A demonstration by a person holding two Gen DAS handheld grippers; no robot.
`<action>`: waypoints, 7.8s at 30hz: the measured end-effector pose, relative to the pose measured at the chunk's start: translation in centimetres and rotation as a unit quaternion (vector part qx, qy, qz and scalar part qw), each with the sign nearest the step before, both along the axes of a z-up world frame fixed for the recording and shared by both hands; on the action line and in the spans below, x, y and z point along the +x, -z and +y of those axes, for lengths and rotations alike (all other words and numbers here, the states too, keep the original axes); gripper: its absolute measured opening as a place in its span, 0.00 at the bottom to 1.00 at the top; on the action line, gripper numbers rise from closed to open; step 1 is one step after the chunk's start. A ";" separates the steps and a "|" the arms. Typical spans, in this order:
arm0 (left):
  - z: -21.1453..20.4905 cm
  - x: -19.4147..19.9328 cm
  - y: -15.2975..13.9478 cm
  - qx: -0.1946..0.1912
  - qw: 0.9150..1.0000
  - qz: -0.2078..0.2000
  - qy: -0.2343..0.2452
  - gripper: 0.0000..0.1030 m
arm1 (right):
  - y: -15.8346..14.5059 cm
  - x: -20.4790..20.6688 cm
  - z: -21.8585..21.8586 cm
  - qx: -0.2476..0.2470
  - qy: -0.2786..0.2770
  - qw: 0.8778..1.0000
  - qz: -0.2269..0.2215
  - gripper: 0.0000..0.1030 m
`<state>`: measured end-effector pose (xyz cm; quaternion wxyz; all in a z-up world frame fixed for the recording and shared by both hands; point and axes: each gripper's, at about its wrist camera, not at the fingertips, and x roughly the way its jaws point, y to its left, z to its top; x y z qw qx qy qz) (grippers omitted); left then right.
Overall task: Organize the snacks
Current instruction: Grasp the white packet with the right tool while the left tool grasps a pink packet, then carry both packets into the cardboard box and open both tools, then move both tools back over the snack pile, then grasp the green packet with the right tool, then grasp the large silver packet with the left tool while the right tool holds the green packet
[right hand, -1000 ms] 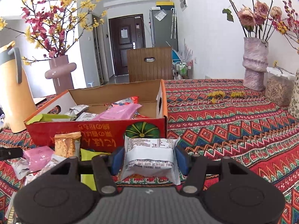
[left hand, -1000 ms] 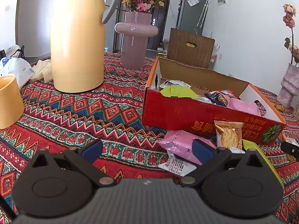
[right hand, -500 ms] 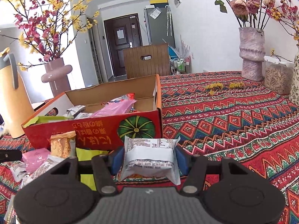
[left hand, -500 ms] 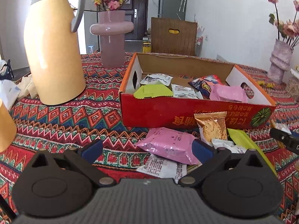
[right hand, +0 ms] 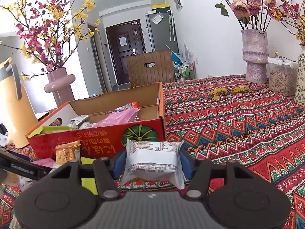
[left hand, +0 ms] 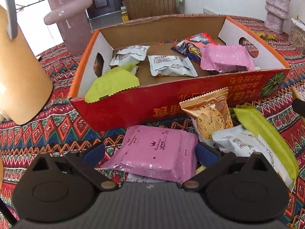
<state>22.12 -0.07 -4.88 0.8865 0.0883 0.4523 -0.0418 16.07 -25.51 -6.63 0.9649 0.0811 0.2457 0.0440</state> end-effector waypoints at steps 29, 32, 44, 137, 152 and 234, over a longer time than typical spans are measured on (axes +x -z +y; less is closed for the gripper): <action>1.0 -3.9 -1.6 -0.047 0.995 -0.086 0.002 0.68 | 0.2 0.1 0.2 -0.005 0.005 1.000 0.004 0.59; 0.7 -5.2 -2.0 -0.044 0.992 -0.115 -0.004 0.68 | 0.2 0.1 0.3 -0.006 0.004 1.000 0.003 0.59; 1.2 -8.5 -3.4 -0.075 0.978 -0.189 -0.043 0.68 | -0.2 -0.8 0.7 -0.013 -0.009 1.000 -0.025 0.58; 1.6 -7.3 -8.9 -0.111 0.955 -0.246 -0.118 1.00 | -6.2 1.7 3.7 -0.025 -0.047 0.998 -0.044 1.00; 3.4 -10.7 -4.7 -0.112 0.967 -0.191 -0.123 1.00 | -2.6 -1.8 3.2 -0.040 -0.049 0.998 0.018 1.00; 0.0 -13.3 -2.7 -0.118 0.978 -0.114 -0.126 1.00 | 1.1 -5.3 1.1 -0.041 -0.055 0.998 0.016 0.33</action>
